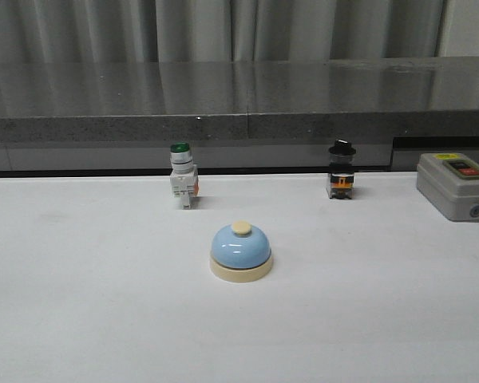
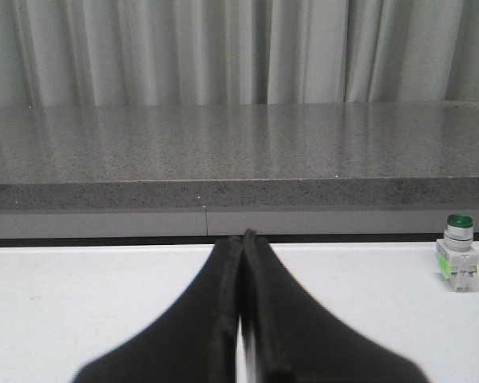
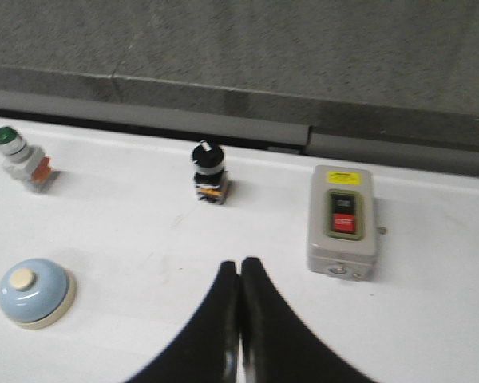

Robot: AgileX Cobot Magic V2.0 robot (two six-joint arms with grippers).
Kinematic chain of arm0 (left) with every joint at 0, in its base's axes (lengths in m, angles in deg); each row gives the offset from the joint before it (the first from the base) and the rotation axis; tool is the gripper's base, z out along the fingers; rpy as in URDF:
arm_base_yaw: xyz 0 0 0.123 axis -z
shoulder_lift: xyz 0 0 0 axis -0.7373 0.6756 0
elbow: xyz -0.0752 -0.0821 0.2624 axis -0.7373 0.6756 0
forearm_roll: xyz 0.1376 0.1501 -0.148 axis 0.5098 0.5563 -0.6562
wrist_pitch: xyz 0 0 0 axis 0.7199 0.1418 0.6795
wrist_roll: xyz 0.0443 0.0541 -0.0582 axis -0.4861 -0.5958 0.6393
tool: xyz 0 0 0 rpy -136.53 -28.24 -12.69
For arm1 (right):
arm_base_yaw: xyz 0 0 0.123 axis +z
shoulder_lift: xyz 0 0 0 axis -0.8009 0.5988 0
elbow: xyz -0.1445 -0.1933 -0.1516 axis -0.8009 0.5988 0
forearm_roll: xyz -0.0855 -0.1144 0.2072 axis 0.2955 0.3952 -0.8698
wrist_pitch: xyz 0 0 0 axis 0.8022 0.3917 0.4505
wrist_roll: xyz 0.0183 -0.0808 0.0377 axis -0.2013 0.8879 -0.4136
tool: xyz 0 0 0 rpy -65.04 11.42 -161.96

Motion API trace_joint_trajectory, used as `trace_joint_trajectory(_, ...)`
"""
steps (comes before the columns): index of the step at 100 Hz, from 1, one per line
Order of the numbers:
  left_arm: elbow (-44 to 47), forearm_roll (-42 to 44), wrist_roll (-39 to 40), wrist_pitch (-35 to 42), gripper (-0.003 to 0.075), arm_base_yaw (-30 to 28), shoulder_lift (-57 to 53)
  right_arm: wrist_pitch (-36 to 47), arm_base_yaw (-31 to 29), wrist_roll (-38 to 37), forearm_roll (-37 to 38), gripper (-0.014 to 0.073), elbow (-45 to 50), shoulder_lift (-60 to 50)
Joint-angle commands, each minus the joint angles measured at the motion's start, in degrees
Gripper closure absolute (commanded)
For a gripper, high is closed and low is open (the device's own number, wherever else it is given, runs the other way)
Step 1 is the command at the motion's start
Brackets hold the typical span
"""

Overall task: Place and press bell with both arms
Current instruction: 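Move the closed right gripper above the bell's cream button, then press down on the bell button with the closed right gripper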

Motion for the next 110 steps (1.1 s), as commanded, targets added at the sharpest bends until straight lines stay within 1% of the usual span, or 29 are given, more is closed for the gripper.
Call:
trace_joint_trajectory(1, 2.38, 0.05, 0.24, 4.84, 0.0741, 0.03, -1.78, 0.83, 3.36, 0.54, 0.44, 0.0653, -6.05, 4.54)
trace_joint_trajectory(20, 2.38, 0.05, 0.24, 4.84, 0.0741, 0.03, -1.78, -3.19, 10.87, 0.6, 0.44, 0.0653, -13.91, 15.31)
trace_joint_trajectory(55, 2.38, 0.05, 0.24, 4.84, 0.0741, 0.03, -1.78, -7.07, 19.41, 0.6, -0.02, 0.0653, -24.46, 32.82)
trace_joint_trajectory(90, 2.38, 0.05, 0.24, 4.84, 0.0741, 0.03, -1.78, -13.56, 23.58, 0.6, -0.34, 0.0653, -35.29, 46.94)
trace_joint_trajectory(110, 2.38, 0.05, 0.24, 4.84, 0.0741, 0.03, -1.78, -16.92, 24.02, 0.6, -0.39, 0.0653, -40.18, 53.0)
